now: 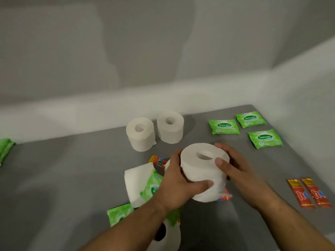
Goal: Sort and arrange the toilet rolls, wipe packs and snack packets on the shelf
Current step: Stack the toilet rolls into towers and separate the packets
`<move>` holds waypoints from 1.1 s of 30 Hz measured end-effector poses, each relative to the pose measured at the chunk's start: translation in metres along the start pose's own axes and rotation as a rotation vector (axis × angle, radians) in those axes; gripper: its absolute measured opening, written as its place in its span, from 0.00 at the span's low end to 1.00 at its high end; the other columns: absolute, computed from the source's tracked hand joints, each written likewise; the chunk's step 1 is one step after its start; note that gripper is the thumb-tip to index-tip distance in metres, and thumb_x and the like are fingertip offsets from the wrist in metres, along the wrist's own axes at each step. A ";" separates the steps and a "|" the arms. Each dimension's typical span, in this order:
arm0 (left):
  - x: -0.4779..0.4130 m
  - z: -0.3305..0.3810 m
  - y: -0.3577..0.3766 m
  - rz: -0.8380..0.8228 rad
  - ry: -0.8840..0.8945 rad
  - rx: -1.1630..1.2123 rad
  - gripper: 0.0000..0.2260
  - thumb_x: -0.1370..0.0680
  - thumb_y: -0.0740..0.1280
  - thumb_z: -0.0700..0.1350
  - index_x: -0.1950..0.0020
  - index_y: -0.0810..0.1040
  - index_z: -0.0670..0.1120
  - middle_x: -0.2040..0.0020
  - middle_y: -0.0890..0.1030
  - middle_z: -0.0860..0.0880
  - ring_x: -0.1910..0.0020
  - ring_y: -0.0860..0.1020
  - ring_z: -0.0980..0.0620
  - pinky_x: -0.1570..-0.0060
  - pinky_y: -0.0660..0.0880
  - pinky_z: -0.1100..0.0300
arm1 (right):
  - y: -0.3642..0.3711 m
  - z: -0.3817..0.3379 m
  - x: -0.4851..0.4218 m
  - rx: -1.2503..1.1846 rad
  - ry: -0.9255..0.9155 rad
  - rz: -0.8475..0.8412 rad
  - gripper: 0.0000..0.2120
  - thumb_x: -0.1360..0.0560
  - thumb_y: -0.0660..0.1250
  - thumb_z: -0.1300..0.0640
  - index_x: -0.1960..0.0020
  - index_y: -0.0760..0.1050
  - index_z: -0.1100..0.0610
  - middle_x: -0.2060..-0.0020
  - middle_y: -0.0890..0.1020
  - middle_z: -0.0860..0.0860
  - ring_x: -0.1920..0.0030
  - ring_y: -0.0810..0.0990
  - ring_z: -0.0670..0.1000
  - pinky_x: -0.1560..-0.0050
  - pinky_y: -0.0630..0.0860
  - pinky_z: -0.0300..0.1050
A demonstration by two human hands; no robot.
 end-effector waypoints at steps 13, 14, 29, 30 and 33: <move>-0.075 0.025 -0.055 0.070 0.103 0.003 0.42 0.34 0.85 0.40 0.27 0.67 0.52 0.36 0.80 0.58 0.36 0.80 0.58 0.41 0.80 0.61 | 0.025 -0.036 -0.087 0.115 -0.097 -0.076 0.38 0.39 0.85 0.55 0.35 0.71 0.45 0.39 0.79 0.49 0.39 0.80 0.55 0.46 0.82 0.54; -0.079 0.030 -0.060 0.064 0.112 -0.024 0.43 0.35 0.86 0.42 0.26 0.66 0.53 0.35 0.79 0.59 0.35 0.79 0.59 0.40 0.80 0.61 | 0.029 -0.039 -0.095 0.146 -0.117 -0.034 0.36 0.39 0.85 0.54 0.36 0.72 0.44 0.41 0.80 0.48 0.42 0.81 0.53 0.47 0.82 0.54; -0.047 -0.028 -0.121 0.217 -0.128 -0.278 0.41 0.31 0.80 0.58 0.23 0.64 0.61 0.25 0.70 0.59 0.27 0.68 0.55 0.26 0.70 0.49 | 0.060 -0.016 -0.241 0.344 -0.157 0.320 0.35 0.37 0.80 0.47 0.37 0.64 0.44 0.39 0.75 0.48 0.40 0.77 0.53 0.43 0.79 0.50; -0.046 -0.028 -0.122 0.219 -0.132 -0.291 0.40 0.31 0.80 0.58 0.23 0.65 0.61 0.26 0.71 0.58 0.27 0.69 0.54 0.27 0.71 0.47 | 0.063 -0.013 -0.245 0.372 -0.166 0.302 0.35 0.37 0.80 0.47 0.36 0.64 0.45 0.39 0.75 0.48 0.40 0.77 0.54 0.43 0.78 0.49; -0.041 -0.027 -0.123 0.216 -0.137 -0.325 0.38 0.30 0.80 0.56 0.23 0.66 0.61 0.28 0.71 0.58 0.28 0.70 0.53 0.28 0.71 0.49 | 0.071 -0.005 -0.250 0.447 -0.176 0.234 0.36 0.34 0.80 0.48 0.33 0.64 0.48 0.38 0.74 0.49 0.40 0.76 0.54 0.40 0.77 0.48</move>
Point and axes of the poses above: each hand's wrist, its own x-axis away from the middle knuckle, its own y-axis out of the palm, z = x × y, the point moved 3 cm from there along -x, towards the middle knuckle
